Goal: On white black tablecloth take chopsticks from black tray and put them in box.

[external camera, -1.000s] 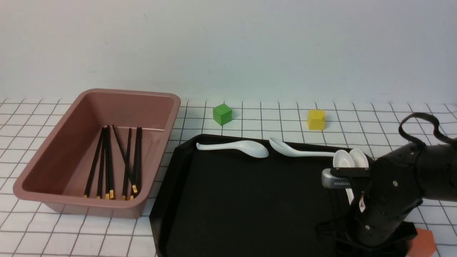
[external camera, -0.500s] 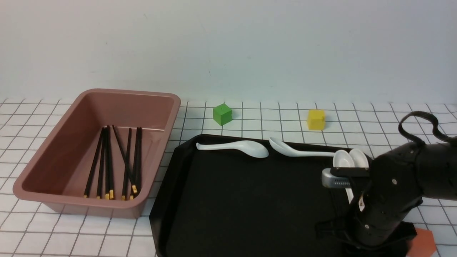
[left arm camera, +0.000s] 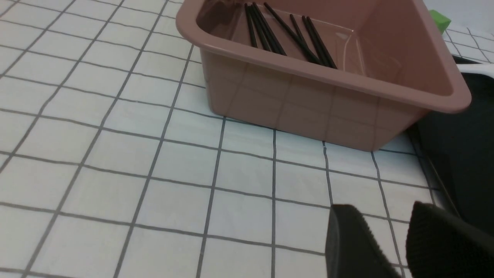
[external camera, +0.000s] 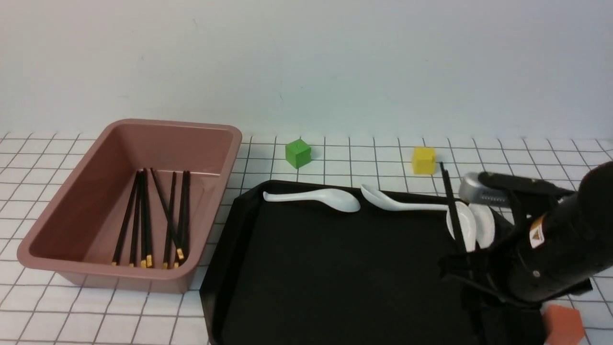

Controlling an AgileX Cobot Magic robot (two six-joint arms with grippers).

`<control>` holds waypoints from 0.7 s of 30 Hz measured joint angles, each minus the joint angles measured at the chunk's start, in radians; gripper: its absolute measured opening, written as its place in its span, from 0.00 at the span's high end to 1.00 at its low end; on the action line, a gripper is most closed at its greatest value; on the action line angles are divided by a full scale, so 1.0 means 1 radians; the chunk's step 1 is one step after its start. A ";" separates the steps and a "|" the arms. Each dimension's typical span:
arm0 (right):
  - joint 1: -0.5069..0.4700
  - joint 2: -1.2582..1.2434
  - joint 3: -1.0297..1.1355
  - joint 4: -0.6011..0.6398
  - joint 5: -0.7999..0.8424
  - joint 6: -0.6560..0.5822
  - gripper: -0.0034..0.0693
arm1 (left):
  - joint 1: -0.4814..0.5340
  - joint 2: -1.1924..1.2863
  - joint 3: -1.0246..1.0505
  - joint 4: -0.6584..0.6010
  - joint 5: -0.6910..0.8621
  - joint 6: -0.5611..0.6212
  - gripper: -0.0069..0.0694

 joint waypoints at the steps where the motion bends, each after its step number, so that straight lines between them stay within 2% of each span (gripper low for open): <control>1: 0.026 -0.010 -0.045 0.055 -0.022 -0.047 0.80 | 0.000 0.000 0.000 0.000 0.000 0.000 0.60; 3: 0.050 -0.010 -0.087 0.089 -0.043 -0.085 0.80 | 0.000 0.000 0.000 0.000 0.000 0.000 0.60; 4: 0.100 0.004 -0.163 0.135 -0.081 -0.152 0.80 | 0.000 0.000 0.000 0.000 0.000 0.000 0.60; 7: 0.183 0.074 -0.307 0.184 -0.115 -0.228 0.80 | 0.000 0.000 0.000 0.000 0.000 0.000 0.60; 11: 0.272 0.200 -0.450 0.200 -0.136 -0.268 0.80 | 0.000 0.000 0.000 0.000 0.000 0.000 0.60; 12: 0.314 0.296 -0.537 0.204 -0.149 -0.279 0.80 | 0.000 0.000 0.000 0.000 0.000 0.000 0.60; 13: 0.317 0.296 -0.537 0.204 -0.149 -0.281 0.80 | 0.000 0.000 0.000 0.000 0.000 0.000 0.60; 15: 0.353 0.445 -0.681 0.204 -0.163 -0.309 0.80 | 0.000 0.000 0.000 0.000 0.000 0.000 0.60; 21: 0.378 0.736 -1.021 0.198 -0.174 -0.373 0.80 | 0.000 0.000 0.000 0.000 0.000 0.000 0.60</control>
